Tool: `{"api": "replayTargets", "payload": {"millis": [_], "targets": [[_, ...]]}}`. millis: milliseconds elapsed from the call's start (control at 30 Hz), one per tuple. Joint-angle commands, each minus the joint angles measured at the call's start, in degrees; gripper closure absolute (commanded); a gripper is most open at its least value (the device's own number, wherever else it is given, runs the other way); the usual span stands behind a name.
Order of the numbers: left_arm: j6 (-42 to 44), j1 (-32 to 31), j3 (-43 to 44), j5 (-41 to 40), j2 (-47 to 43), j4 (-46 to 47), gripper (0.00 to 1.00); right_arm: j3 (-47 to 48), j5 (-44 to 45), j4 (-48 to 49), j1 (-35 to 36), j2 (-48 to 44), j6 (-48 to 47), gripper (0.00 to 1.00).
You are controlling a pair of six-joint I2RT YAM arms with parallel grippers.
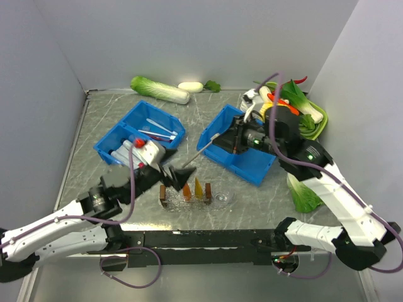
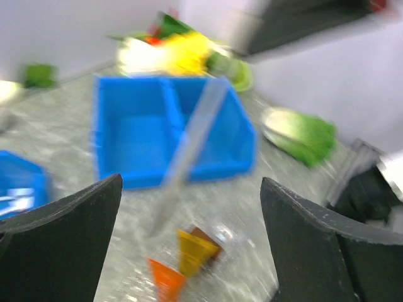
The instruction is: Prepare toiletry sets of a toothbrush and toothpaste on the tray
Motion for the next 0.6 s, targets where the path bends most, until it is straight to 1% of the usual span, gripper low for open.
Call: {"api": "replayTargets", "payload": {"millis": [0, 33, 67, 100, 133, 167, 200, 267, 300, 333, 400, 500, 567], "targets": [[-2.8, 14.0, 7.7, 5.0, 4.1, -7.8, 0.06, 0.5, 8.6, 3.1, 1.3, -4.8, -3.9, 0.99], [-3.6, 17.4, 9.1, 6.2, 5.0, -8.3, 0.06, 1.0, 10.0, 2.8, 2.3, -5.3, -4.4, 0.99], [-4.4, 20.5, 9.6, 7.5, 6.1, -8.4, 0.06, 1.3, 14.2, 2.5, 4.5, -5.8, -4.9, 1.00], [-6.0, 26.1, 10.0, 9.7, 6.4, -8.2, 0.05, 1.6, 16.5, 1.5, 6.2, -6.0, -6.0, 1.00], [-6.6, 28.6, 11.1, 10.9, 6.6, -7.9, 0.05, 2.3, 19.1, 1.1, 7.8, -6.0, -6.6, 1.00], [-7.3, 31.0, 11.8, 11.9, 7.3, -7.7, 0.05, 2.7, 21.3, 0.5, 11.6, -5.4, -7.7, 1.00], [-8.7, 35.4, 13.3, 13.4, 7.9, -7.8, 0.05, 3.9, 25.8, -0.6, 13.3, -4.8, -8.1, 1.00], [-9.9, 39.5, 14.6, 14.8, 10.2, -8.2, 0.04, 4.9, 28.2, -1.1, 17.7, -3.2, -9.3, 1.00], [-11.0, 42.0, 15.1, 14.1, 11.1, -8.5, 0.04, 5.5, 29.9, -1.1, 19.1, -2.5, -9.9, 1.00], [-11.4, 42.6, 15.0, 14.1, 12.3, -8.4, 0.04, 5.6, 31.0, -0.8, 20.6, -1.5, -10.1, 1.00], [-11.4, 43.7, 12.4, 10.2, 12.7, -6.5, 0.04, 6.3, 33.3, -0.3, 24.4, -0.3, -11.5, 1.00], [-11.0, 44.9, 8.3, 9.1, 12.1, -4.4, 0.04, 8.2, 34.8, -0.7, 28.3, 3.1, -13.1, 1.00], [-10.2, 45.2, 7.8, 8.8, 11.6, -4.9, 0.04, 9.3, 36.3, -2.0, 29.9, 6.2, -13.1, 1.00]]}}
